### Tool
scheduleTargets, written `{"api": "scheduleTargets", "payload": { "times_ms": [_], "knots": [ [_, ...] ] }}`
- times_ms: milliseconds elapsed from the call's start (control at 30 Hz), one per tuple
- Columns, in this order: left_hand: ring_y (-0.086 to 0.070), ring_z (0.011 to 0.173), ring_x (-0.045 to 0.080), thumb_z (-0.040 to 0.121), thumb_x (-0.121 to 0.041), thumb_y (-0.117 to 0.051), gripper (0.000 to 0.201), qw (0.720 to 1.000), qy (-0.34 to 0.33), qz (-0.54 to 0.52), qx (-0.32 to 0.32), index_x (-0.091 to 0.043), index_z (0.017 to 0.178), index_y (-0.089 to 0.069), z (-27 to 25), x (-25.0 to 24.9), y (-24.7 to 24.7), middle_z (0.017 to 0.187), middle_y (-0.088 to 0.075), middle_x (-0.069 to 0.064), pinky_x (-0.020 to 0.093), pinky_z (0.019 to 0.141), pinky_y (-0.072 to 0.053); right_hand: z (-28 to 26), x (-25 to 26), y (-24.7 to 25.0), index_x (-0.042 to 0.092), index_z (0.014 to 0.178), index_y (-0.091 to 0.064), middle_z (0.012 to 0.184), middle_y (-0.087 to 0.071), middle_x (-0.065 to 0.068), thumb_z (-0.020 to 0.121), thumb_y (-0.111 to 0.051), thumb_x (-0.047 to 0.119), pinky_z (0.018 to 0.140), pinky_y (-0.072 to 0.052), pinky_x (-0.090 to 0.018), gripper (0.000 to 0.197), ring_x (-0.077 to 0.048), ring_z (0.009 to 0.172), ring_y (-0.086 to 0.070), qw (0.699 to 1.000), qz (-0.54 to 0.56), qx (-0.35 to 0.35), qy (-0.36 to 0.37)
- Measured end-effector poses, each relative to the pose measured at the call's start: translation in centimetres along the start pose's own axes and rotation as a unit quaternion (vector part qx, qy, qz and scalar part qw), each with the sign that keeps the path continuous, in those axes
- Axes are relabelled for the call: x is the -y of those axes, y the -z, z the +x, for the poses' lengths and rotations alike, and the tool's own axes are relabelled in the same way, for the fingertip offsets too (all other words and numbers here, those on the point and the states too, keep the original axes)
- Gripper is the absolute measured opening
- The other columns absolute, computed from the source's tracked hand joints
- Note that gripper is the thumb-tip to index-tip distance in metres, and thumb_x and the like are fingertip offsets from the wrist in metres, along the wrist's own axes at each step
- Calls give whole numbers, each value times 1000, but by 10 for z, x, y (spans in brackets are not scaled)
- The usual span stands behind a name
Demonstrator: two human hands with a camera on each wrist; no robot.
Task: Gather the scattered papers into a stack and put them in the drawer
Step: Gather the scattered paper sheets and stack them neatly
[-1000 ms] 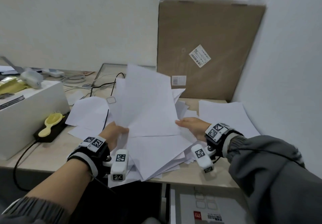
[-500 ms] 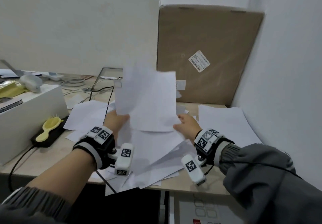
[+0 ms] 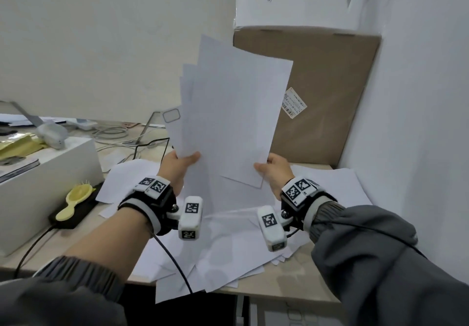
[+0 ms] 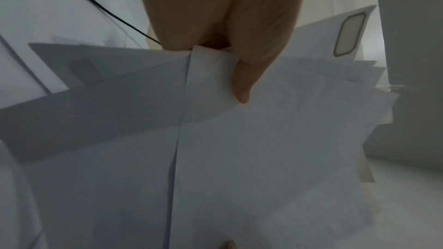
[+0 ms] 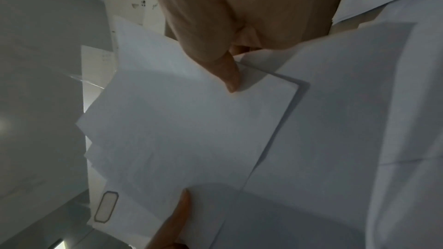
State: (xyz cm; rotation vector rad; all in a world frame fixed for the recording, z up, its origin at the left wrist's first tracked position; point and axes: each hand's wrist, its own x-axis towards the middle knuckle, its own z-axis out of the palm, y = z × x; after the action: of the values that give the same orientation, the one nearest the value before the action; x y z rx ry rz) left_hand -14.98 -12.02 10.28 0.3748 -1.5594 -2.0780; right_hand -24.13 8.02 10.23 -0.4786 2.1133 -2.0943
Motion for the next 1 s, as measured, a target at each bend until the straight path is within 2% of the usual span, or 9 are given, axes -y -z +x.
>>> {"api": "scheduleTargets", "payload": {
  "times_ms": [67,167,267,367,433,567,700,867,1000],
  "knots": [
    [-64,90,29,85,3,-63,32,1000,-12,8,7,5,117,-59,4,-10,-1,107,-66,18,38,82,-54,3,5,1,9,85,-64,100,-65,-14,84,-55,-11,85,-50,-34,22,-24,92,-61,1000,21,-2,19],
    [-68,97,31,80,-4,-72,40,999,-25,13,18,1,119,-62,7,-21,1,111,-69,16,41,86,-54,5,11,6,5,105,-62,108,-66,-14,85,-61,-5,83,-52,-29,22,-23,93,-63,998,57,18,18],
    [-68,99,30,78,-9,-75,43,998,-28,39,31,-2,119,-64,7,-19,4,112,-70,15,41,88,-54,1,7,7,8,112,-58,107,-67,-8,84,-64,-1,75,-51,-22,30,-15,89,-65,997,55,46,8],
    [-69,95,29,79,-10,-73,36,997,-29,53,40,-2,114,-66,6,-20,6,109,-71,14,36,80,-58,-1,2,5,3,117,-54,114,-66,-10,81,-68,0,85,-51,-27,38,-20,100,-65,998,47,43,9],
    [-69,93,28,80,-9,-72,32,997,-32,51,52,-2,111,-67,5,-23,9,106,-72,13,32,75,-59,-1,2,3,5,110,-56,109,-67,-11,81,-67,-2,86,-51,-31,32,-23,100,-65,998,52,37,10],
    [-70,88,27,82,-10,-71,24,997,-18,52,53,-4,104,-69,5,-21,16,98,-74,10,30,69,-59,-5,6,-1,15,88,-58,91,-66,-2,83,-62,-6,74,-50,-23,22,-19,88,-62,996,86,21,14],
    [-68,102,34,75,-16,-77,48,997,10,48,54,2,117,-63,8,-16,24,112,-70,17,40,86,-55,0,13,-8,12,93,-64,101,-68,-9,84,-63,-1,91,-52,-37,16,-25,96,-65,997,52,4,50],
    [-69,102,28,58,-29,-83,65,992,23,89,86,-5,116,-66,10,-23,29,110,-72,10,34,80,-56,12,31,-3,4,115,-59,112,-67,-9,86,-65,12,96,-50,-40,31,-24,104,-64,996,-18,3,84],
    [-69,102,24,53,-37,-87,71,984,41,131,115,-10,115,-67,10,-30,34,111,-73,6,37,86,-55,19,36,3,9,110,-63,113,-66,-12,79,-65,23,94,-51,-48,34,-26,103,-65,995,-54,22,82]
  ]
}}
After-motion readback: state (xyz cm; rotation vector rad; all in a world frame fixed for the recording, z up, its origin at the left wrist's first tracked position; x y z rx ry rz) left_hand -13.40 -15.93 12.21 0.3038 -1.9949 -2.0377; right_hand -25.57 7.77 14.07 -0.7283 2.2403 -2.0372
